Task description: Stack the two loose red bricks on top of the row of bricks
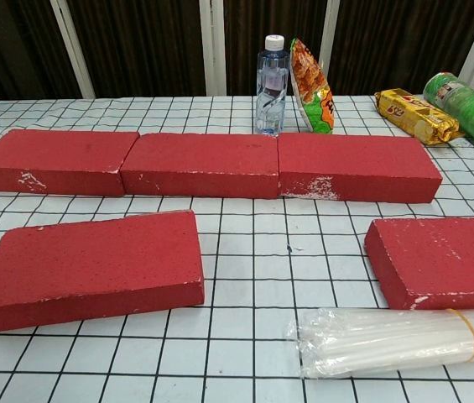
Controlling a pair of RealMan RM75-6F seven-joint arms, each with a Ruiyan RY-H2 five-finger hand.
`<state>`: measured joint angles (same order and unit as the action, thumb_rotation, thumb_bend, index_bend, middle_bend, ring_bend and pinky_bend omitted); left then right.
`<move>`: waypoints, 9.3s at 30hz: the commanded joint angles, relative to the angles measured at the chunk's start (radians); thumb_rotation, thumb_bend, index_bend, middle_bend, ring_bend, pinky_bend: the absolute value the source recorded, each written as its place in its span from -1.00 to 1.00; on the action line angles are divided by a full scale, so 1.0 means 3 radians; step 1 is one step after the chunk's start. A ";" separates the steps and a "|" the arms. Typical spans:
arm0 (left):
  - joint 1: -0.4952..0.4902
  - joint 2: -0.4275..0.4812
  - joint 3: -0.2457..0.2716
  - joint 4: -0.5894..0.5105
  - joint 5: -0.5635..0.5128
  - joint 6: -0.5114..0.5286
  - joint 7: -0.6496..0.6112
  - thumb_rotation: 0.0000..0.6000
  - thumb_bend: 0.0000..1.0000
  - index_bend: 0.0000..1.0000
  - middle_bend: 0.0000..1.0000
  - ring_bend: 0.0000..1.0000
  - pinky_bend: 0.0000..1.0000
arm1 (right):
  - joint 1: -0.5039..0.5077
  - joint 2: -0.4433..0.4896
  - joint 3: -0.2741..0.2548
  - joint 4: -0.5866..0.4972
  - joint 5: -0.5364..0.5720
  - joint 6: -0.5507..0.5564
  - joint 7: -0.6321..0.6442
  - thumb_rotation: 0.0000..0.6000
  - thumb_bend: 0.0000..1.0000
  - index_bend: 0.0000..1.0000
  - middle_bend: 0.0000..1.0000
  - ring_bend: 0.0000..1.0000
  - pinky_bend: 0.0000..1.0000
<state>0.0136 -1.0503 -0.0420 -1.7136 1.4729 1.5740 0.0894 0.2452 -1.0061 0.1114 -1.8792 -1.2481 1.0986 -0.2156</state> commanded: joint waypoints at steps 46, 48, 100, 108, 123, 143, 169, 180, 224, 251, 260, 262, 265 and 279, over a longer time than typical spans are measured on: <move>-0.0020 -0.0004 -0.0014 -0.0005 -0.0042 -0.0040 0.0027 1.00 -1.00 -0.86 -0.96 -1.00 -1.00 | 0.1320 -0.0173 -0.0408 -0.0350 0.1750 -0.0613 -0.1020 1.00 -0.74 -1.00 -1.00 -1.00 -1.00; -0.0021 -0.0006 -0.0013 -0.0008 -0.0048 -0.0045 0.0038 1.00 -1.00 -0.86 -0.96 -1.00 -1.00 | 0.1325 -0.0199 -0.0425 -0.0311 0.1747 -0.0613 -0.1007 1.00 -0.74 -1.00 -1.00 -1.00 -1.00; -0.0072 -0.0029 -0.0088 -0.0054 -0.0261 -0.0149 0.0127 1.00 -1.00 -0.85 -0.96 -1.00 -1.00 | 0.1848 0.0212 -0.0191 -0.0621 0.2003 -0.0528 -0.1221 1.00 -0.73 -0.36 -0.43 -0.97 -1.00; -0.0097 -0.0040 -0.0080 -0.0048 -0.0241 -0.0179 0.0134 1.00 -1.00 -0.85 -0.96 -1.00 -1.00 | 0.2653 0.0344 0.0067 -0.0786 0.3167 -0.0755 -0.1585 1.00 -0.74 -0.32 -0.43 -0.95 -1.00; -0.0150 -0.0050 -0.0145 -0.0011 -0.0429 -0.0280 0.0160 1.00 -1.00 -0.85 -0.96 -1.00 -1.00 | 0.4125 -0.0491 0.0167 0.0365 0.5314 -0.0999 -0.2171 1.00 -0.73 -0.32 -0.43 -0.94 -1.00; -0.0174 -0.0056 -0.0235 0.0018 -0.0664 -0.0314 0.0184 1.00 -1.00 -0.85 -0.96 -1.00 -1.00 | 0.4434 -0.1259 0.0193 0.1569 0.5927 -0.1170 -0.2639 1.00 -0.74 -0.32 -0.43 -0.94 -1.00; -0.0167 -0.0070 -0.0268 0.0036 -0.0769 -0.0283 0.0234 1.00 -1.00 -0.85 -0.96 -1.00 -1.00 | 0.4370 -0.1569 0.0519 0.2036 0.5854 -0.1123 -0.2983 1.00 -0.73 -0.32 -0.43 -0.94 -1.00; -0.0157 -0.0079 -0.0271 0.0029 -0.0775 -0.0249 0.0263 1.00 -1.00 -0.85 -0.96 -1.00 -1.00 | 0.4278 -0.1629 0.0592 0.2132 0.5845 -0.1164 -0.3082 1.00 -0.74 -0.32 -0.43 -0.94 -1.00; -0.0161 -0.0098 -0.0267 0.0030 -0.0792 -0.0248 0.0323 1.00 -1.00 -0.85 -0.96 -1.00 -1.00 | 0.4129 -0.1730 0.0789 0.2165 0.5773 -0.1067 -0.3225 1.00 -0.74 -0.68 -0.97 -1.00 -1.00; -0.0153 -0.0083 -0.0274 0.0032 -0.0806 -0.0251 0.0283 1.00 -1.00 -0.85 -0.96 -1.00 -1.00 | 0.4031 -0.1634 0.1007 0.1999 0.5705 -0.1011 -0.3204 1.00 -0.73 -0.94 -1.00 -1.00 -1.00; -0.0143 -0.0049 -0.0245 0.0035 -0.0729 -0.0260 0.0191 1.00 -1.00 -0.85 -0.96 -1.00 -1.00 | 0.3703 -0.0931 0.1171 0.1095 0.5156 -0.0908 -0.2743 1.00 -0.73 -0.95 -1.00 -1.00 -1.00; -0.0143 -0.0040 -0.0238 0.0036 -0.0714 -0.0268 0.0170 1.00 -1.00 -0.85 -0.96 -1.00 -1.00 | 0.3561 -0.0749 0.1113 0.0821 0.4905 -0.0847 -0.2641 1.00 -0.73 -0.95 -1.00 -1.00 -1.00; -0.0147 -0.0028 -0.0220 0.0031 -0.0682 -0.0289 0.0145 1.00 -1.00 -0.85 -0.96 -1.00 -1.00 | 0.3181 -0.0418 0.1047 0.0364 0.4382 -0.0791 -0.2305 1.00 -0.73 -0.95 -1.00 -1.00 -1.00; -0.0203 -0.0146 -0.0123 -0.0001 -0.0399 -0.0302 0.0164 1.00 -1.00 -0.86 -0.98 -1.00 -1.00 | 0.0914 0.0472 0.0595 -0.0755 0.1152 0.0061 -0.0205 1.00 -0.74 -0.95 -1.00 -1.00 -1.00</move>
<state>-0.0436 -1.0881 -0.0836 -1.7112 1.3439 1.4861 0.1448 0.7769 -0.9580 0.3718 -1.9928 -0.5992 0.9685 -0.5158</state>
